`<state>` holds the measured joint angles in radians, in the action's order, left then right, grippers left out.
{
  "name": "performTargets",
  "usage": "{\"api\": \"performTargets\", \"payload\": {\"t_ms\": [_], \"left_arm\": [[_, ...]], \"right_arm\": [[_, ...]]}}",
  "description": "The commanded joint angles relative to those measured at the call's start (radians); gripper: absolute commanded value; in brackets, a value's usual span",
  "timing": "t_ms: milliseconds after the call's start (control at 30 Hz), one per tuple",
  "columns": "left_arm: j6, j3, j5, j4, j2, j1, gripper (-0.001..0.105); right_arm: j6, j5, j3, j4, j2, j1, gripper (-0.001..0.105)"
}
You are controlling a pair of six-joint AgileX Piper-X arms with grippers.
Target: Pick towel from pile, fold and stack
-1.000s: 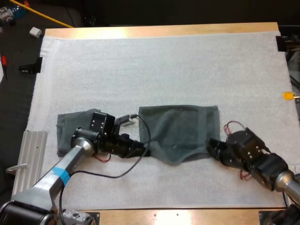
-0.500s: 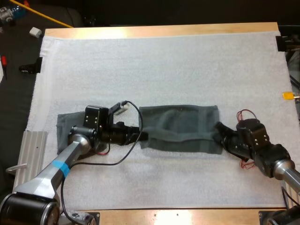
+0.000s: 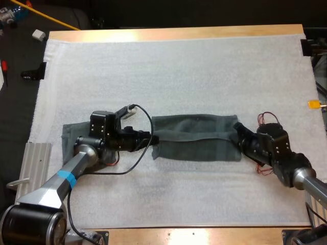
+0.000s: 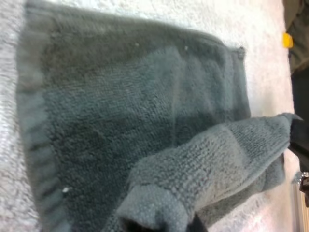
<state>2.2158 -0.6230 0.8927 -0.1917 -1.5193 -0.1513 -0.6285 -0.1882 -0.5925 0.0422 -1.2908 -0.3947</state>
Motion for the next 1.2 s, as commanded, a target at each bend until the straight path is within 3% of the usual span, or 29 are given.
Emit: {"api": "performTargets", "payload": {"t_ms": [0, 267, 367, 500, 567, 633, 833, 900, 1167], "left_arm": [[-0.001, -0.013, -0.014, 0.024, -0.005, 0.003, 0.001], [-0.005, -0.006, -0.024, 0.048, -0.016, 0.000, 0.000], [-0.005, -0.007, -0.018, 0.063, -0.016, -0.001, 0.004], [0.009, -0.007, -0.011, 0.096, -0.012, -0.003, 0.032], [0.020, -0.010, -0.005, 0.124, -0.012, -0.003, 0.047], [0.035, -0.017, 0.007, 0.155, -0.010, -0.003, 0.058], [0.076, -0.066, 0.089, 0.161, -0.007, -0.003, 0.058], [0.064, -0.059, 0.080, 0.155, -0.006, 0.000, 0.058], [0.065, -0.065, 0.088, 0.095, 0.119, 0.001, 0.058]], "right_arm": [[0.002, 0.015, -0.007, -0.039, -0.014, -0.007, 0.001], [-0.007, 0.010, -0.006, -0.069, -0.020, 0.000, 0.003], [-0.006, 0.012, -0.005, -0.084, -0.020, 0.002, 0.017], [-0.001, 0.019, -0.005, -0.129, -0.021, 0.002, 0.050], [-0.002, 0.025, -0.005, -0.179, -0.024, 0.001, 0.058], [-0.009, 0.029, -0.005, -0.244, -0.022, 0.001, 0.059], [-0.054, 0.011, -0.004, -0.408, -0.017, -0.001, 0.059], [-0.045, 0.024, -0.005, -0.359, -0.003, 0.002, 0.058], [-0.229, -0.006, 0.001, -0.169, 0.115, 0.005, 0.058]]}}
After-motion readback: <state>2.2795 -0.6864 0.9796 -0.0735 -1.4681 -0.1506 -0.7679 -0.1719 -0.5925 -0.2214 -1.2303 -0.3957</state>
